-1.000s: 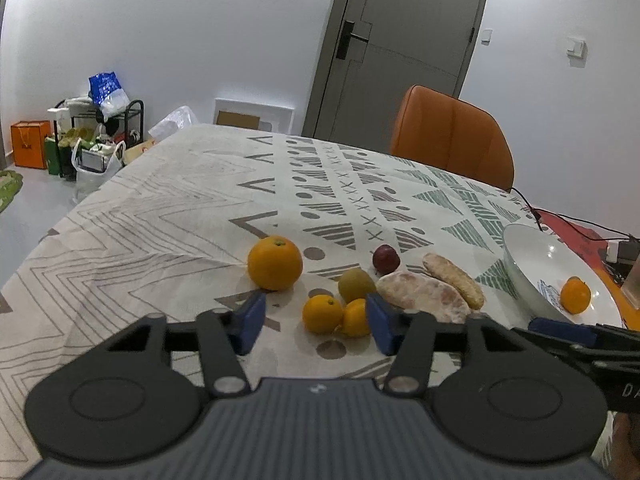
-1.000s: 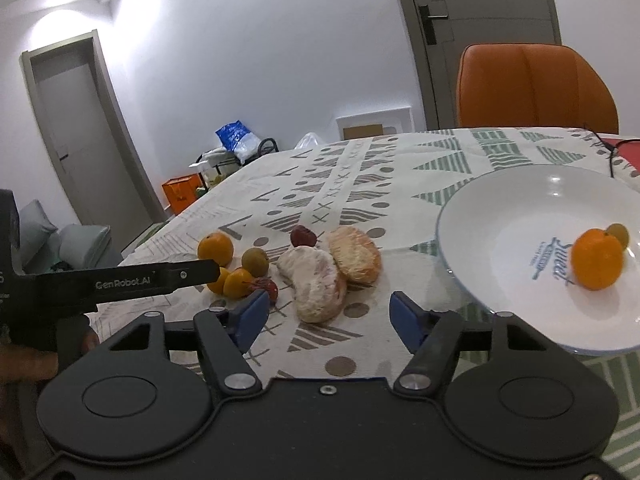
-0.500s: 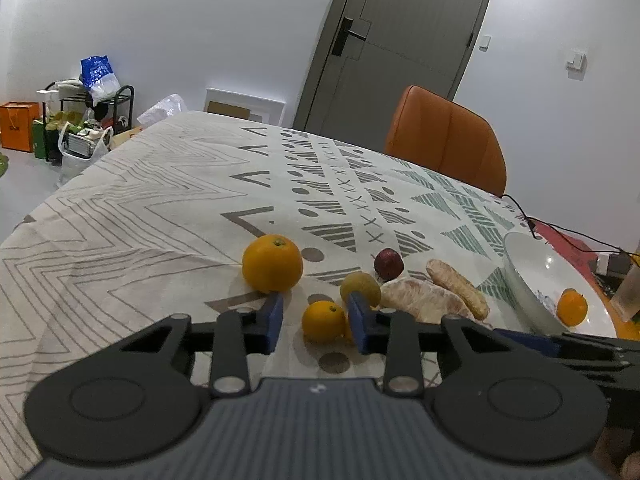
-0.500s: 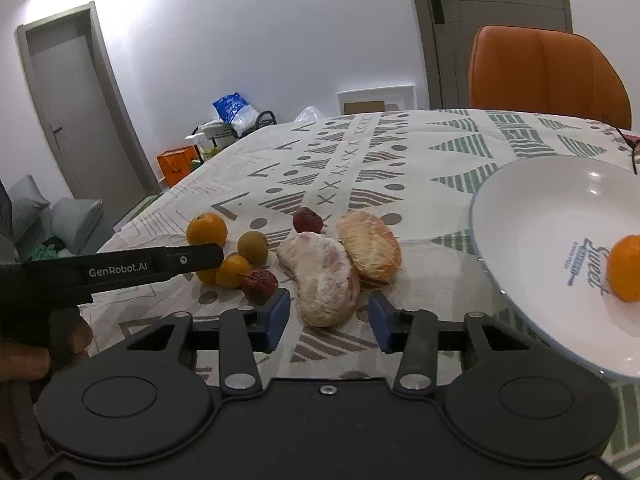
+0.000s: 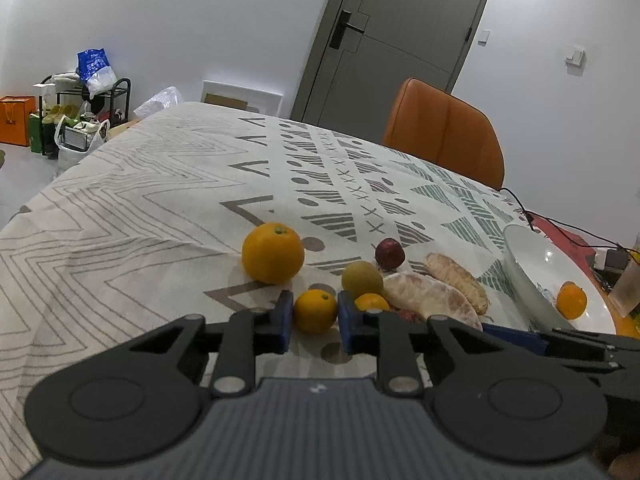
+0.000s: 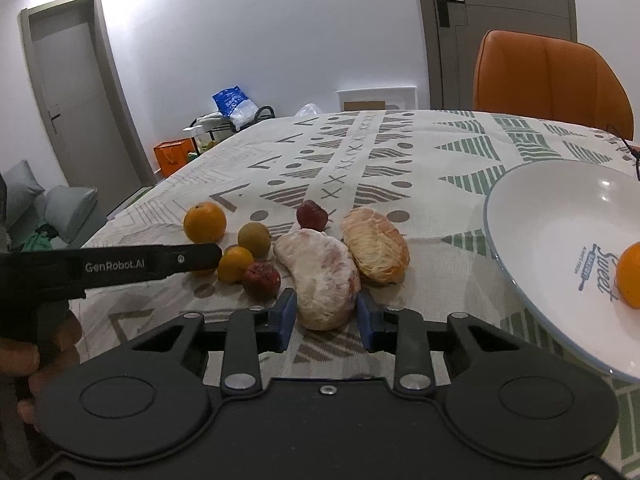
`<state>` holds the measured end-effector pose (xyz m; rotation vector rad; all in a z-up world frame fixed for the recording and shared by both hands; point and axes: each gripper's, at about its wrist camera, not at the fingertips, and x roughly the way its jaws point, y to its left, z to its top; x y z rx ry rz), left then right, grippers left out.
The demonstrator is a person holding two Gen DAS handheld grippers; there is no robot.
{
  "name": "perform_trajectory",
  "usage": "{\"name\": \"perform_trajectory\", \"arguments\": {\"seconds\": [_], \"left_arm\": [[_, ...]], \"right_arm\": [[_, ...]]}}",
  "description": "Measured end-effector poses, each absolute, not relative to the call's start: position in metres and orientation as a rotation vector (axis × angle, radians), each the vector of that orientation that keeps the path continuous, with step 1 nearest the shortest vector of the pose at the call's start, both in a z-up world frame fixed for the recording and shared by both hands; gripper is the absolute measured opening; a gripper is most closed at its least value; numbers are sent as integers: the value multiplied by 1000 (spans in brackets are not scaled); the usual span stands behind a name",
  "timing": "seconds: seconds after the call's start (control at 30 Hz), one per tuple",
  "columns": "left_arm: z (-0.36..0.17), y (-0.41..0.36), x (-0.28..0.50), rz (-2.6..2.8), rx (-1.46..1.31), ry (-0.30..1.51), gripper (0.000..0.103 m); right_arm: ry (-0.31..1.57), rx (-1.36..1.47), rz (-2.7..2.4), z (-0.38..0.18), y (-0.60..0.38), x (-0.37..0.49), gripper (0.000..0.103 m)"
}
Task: Organize fruits
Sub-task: 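Grasp the peeled pomelo segment with the right tool while the left tool grasps a mandarin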
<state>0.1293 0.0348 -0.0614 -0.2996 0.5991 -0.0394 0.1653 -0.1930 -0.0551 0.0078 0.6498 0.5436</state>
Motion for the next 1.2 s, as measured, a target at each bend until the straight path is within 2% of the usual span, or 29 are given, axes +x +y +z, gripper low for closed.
{"name": "perform_trajectory", "arguments": {"seconds": [0.43, 0.63, 0.7, 1.2], "left_arm": [[-55, 39, 110, -18, -301, 579, 22], [-55, 46, 104, -14, -309, 576, 22], [-56, 48, 103, -13, -312, 575, 22], [-64, 61, 105, -30, -357, 582, 22]], "right_arm": [[665, 25, 539, -53, -203, 144, 31], [660, 19, 530, -54, -200, 146, 39], [655, 16, 529, -54, -198, 148, 45], [625, -77, 521, -57, -174, 161, 49]]}}
